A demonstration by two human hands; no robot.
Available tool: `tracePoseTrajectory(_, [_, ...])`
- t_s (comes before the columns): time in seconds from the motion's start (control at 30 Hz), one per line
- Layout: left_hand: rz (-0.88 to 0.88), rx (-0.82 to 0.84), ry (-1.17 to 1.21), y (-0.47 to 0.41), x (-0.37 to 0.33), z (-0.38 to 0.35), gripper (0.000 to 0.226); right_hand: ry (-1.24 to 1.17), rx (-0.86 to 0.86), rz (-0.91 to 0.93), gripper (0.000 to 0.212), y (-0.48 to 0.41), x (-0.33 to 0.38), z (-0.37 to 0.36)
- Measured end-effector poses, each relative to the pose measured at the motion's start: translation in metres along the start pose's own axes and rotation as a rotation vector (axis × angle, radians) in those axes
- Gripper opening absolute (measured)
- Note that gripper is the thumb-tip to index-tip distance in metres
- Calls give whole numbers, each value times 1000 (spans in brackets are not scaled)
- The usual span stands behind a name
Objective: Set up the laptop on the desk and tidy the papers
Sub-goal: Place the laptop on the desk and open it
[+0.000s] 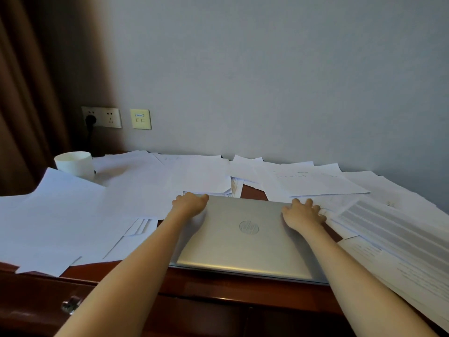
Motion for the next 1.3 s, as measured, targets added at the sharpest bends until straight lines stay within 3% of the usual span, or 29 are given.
tracePoseTrajectory(0.1, [-34,-5,86,-11,-4,-3,59,95,-14,176,43,-1,21,3])
tracePoseTrajectory(0.2, [-69,-51,60,-20,-2,-10,54,28,35,346,37,-4,51,0])
tracePoseTrajectory(0.37, [-127,-110,-60,-28,3,-15,48,-33,145,407,37,-9,100,-15])
tracePoseTrajectory(0.5, [-115,-81,59,-42,7,-11,45,-96,125,360,41,-18,114,-29])
tracePoseTrajectory(0.63, [9,-34,258,-62,11,8,45,-164,70,339,46,-27,114,-27])
tracePoseTrajectory(0.73, [100,141,637,-68,12,17,30,-245,-3,367,34,-31,113,-19])
tracePoseTrajectory(0.83, [183,293,842,-71,14,19,19,-243,1,331,40,-36,114,-17])
tracePoseTrajectory(0.9, [210,332,875,-75,14,15,12,-236,24,300,41,-40,113,-20])
tracePoseTrajectory(1.13, [169,278,792,-86,12,-2,27,-375,202,149,13,-59,115,-27])
tracePoseTrajectory(1.23, [104,177,672,-80,7,0,10,-410,263,82,15,-65,125,-27])
tracePoseTrajectory(1.3, [98,122,685,-78,7,-2,14,-440,308,74,10,-66,136,-24])
Point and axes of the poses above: each hand's wrist, its own y-axis away from the middle knuckle, its own z-axis out of the back of the hand, x = y × z, the point moved 3 cm from there along -y, towards the middle knuckle, and after that the axes turned 1 degree about y, right-handed, at the moved point
